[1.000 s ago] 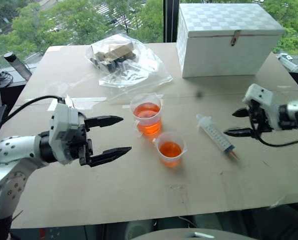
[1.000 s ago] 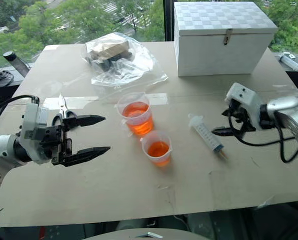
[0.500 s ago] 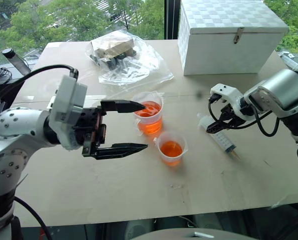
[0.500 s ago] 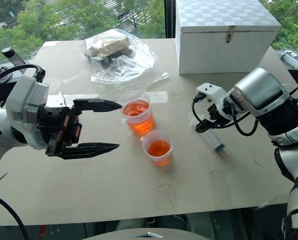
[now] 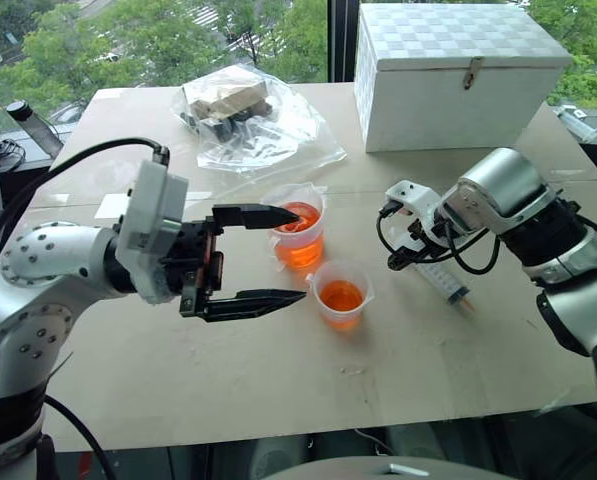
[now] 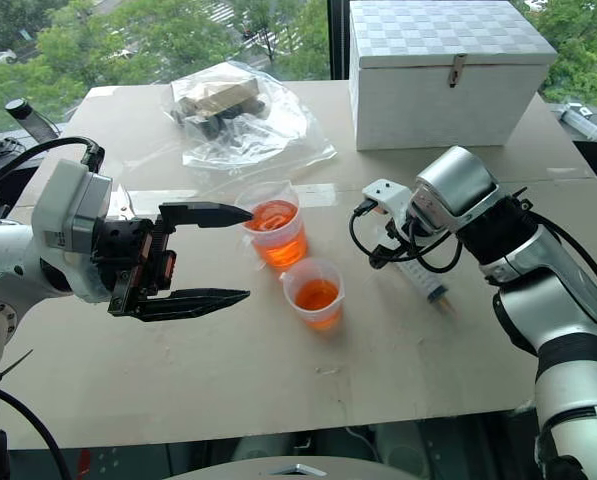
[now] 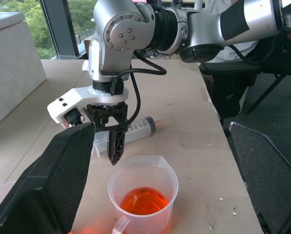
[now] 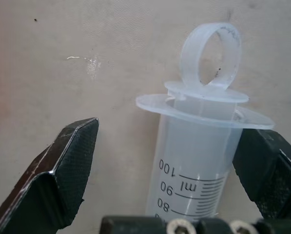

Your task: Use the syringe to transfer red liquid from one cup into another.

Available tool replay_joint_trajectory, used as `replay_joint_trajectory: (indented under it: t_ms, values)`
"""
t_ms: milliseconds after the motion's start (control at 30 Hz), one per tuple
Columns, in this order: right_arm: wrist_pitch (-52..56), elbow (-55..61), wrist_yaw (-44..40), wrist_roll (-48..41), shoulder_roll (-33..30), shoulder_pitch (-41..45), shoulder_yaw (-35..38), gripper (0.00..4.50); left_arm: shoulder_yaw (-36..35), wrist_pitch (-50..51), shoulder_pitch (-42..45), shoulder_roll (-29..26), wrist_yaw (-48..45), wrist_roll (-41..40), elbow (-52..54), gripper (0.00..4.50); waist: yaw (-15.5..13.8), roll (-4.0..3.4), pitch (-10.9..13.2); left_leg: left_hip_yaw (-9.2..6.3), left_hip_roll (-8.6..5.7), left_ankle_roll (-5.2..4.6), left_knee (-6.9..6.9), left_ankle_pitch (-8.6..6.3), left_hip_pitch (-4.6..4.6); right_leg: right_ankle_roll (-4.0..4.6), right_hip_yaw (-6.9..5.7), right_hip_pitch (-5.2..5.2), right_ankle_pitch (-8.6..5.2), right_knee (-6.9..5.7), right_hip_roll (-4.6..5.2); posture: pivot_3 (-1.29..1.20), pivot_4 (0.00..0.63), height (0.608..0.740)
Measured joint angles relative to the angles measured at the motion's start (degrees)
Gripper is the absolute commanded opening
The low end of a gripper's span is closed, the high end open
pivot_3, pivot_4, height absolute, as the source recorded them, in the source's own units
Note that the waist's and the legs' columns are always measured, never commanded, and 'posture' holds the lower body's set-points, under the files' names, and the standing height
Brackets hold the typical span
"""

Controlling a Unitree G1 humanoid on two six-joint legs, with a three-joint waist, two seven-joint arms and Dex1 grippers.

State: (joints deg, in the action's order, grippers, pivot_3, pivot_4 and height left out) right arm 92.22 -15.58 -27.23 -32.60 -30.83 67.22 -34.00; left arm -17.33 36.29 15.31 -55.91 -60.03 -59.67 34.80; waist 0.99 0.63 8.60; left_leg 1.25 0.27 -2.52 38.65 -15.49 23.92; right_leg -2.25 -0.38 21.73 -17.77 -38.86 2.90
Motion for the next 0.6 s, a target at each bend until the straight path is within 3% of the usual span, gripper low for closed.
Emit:
replay_joint_trajectory:
  t_ms: [67,267,300,600]
  values:
    - [0.00,-1.50,1.51,-0.94,0.61,0.13,1.09,4.46,-0.02,0.00,-0.01,0.00,0.03,-0.04,0.02,4.50,0.02,0.07,-0.04,0.01,0.00,0.00,0.01,0.00,-0.01,0.00,0.01,-0.02,0.00,0.00,0.00,0.00,0.150,0.740]
    - [-0.04,-5.78,7.19,-3.30,1.20,0.87,2.65,1.66,-0.08,0.00,-0.02,0.00,-0.12,-0.07,0.03,4.50,0.02,0.07,-0.04,0.03,0.00,0.00,0.01,0.00,-0.07,0.00,0.03,-0.02,0.00,-0.04,-0.02,0.00,0.150,0.740]
    - [-0.01,-5.93,7.94,-4.38,1.17,0.98,2.96,1.50,-0.07,0.00,0.03,0.00,-0.10,-0.07,0.00,4.50,0.03,0.07,-0.04,0.03,0.00,0.00,0.01,0.00,-0.07,0.00,0.04,-0.02,0.00,-0.04,-0.02,0.00,0.150,0.740]
    - [0.00,-7.02,16.48,-18.34,-0.69,1.40,3.43,1.50,-0.03,0.02,0.40,-0.14,-1.60,0.02,-1.18,4.50,0.20,0.08,-0.02,0.06,0.00,0.00,-0.03,0.00,-0.06,0.00,0.06,-0.01,0.00,0.00,-0.02,0.00,0.150,0.740]
